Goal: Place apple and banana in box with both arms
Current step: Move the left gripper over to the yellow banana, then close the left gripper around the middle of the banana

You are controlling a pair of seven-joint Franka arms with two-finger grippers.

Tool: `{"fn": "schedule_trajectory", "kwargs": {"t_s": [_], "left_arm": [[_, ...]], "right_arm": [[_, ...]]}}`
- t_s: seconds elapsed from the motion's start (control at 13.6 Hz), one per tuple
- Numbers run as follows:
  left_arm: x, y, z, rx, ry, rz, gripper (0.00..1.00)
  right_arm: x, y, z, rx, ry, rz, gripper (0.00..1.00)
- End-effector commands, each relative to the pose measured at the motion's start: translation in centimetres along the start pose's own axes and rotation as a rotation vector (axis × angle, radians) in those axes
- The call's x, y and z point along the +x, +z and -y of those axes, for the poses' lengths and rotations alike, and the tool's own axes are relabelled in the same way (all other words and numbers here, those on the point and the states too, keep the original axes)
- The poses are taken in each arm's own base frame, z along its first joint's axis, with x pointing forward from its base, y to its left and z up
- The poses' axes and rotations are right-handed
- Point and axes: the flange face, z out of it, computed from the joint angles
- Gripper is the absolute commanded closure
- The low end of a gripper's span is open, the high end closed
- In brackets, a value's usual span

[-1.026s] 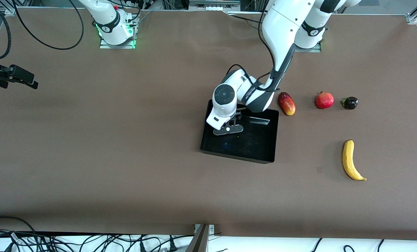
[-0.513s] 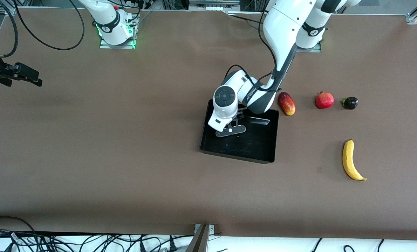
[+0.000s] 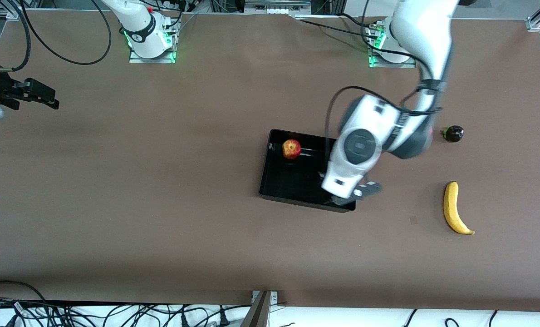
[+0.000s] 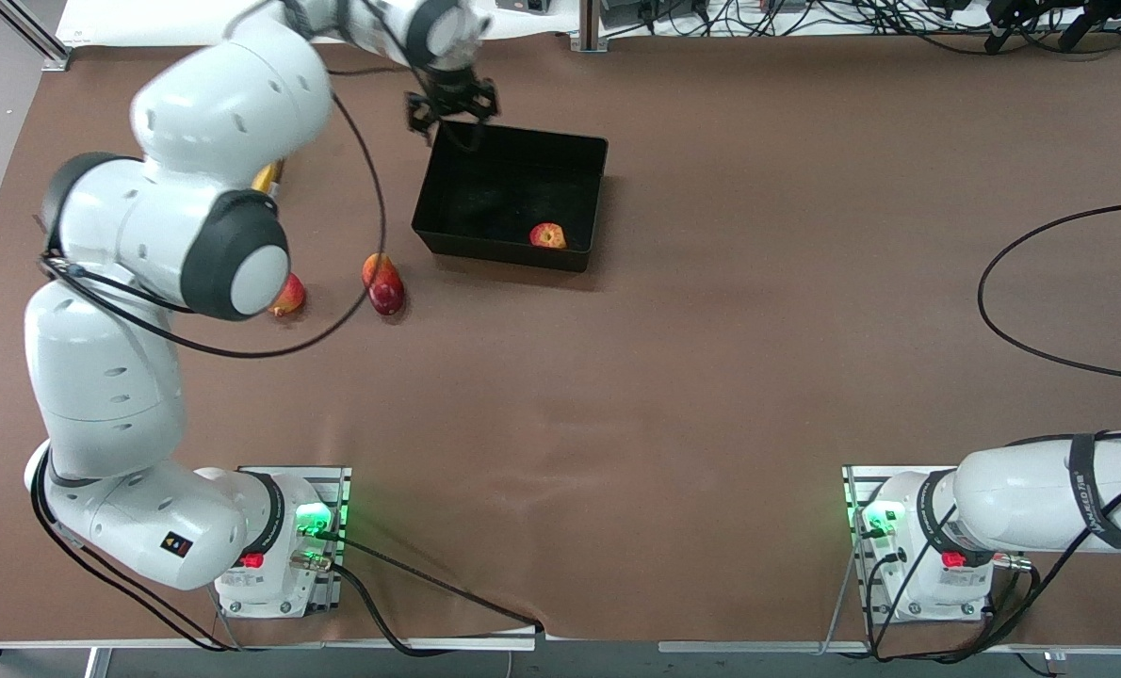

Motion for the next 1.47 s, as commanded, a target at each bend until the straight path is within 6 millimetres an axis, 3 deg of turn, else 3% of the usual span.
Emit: {"fn": "schedule_trajectory", "kwargs": {"t_s": [0.0,0.07,0.22,0.37,0.51,0.73,1.17,1.39], "left_arm": [[6.3,0.8,10.0,-0.008,0.116,0.031,0.00],[8.7,1.3,14.4,0.000,0.171,0.029,0.00],[12.0,2.0,21.1,-0.007,0.288,0.004,0.00],[14.1,4.1,25.8,-0.001,0.383,-0.005,0.00],[15.6,6.2,29.0,0.004,0.436,-0.017,0.00],[16.9,9.6,30.2,-0.001,0.484,-0.061,0.00],[17.7,16.7,29.2,-0.027,0.496,-0.120,0.00],[17.7,18.0,29.8,-0.025,0.507,-0.130,0.00]], "right_arm": [[-0.3,-0.3,-0.2,-0.018,-0.005,-0.011,0.00],[-0.2,-0.3,-0.2,-0.018,-0.004,-0.017,0.00],[-0.4,-0.4,0.2,-0.015,-0.012,-0.008,0.00],[-0.6,-0.6,0.5,-0.015,-0.016,-0.011,0.00],[-0.5,-0.7,0.6,-0.015,-0.018,-0.016,0.00],[-0.4,-0.9,0.6,-0.013,-0.016,-0.020,0.00],[-0.2,-0.8,0.4,-0.015,-0.015,-0.025,0.00],[-0.2,-0.8,0.4,-0.018,-0.016,-0.026,0.00]]}}
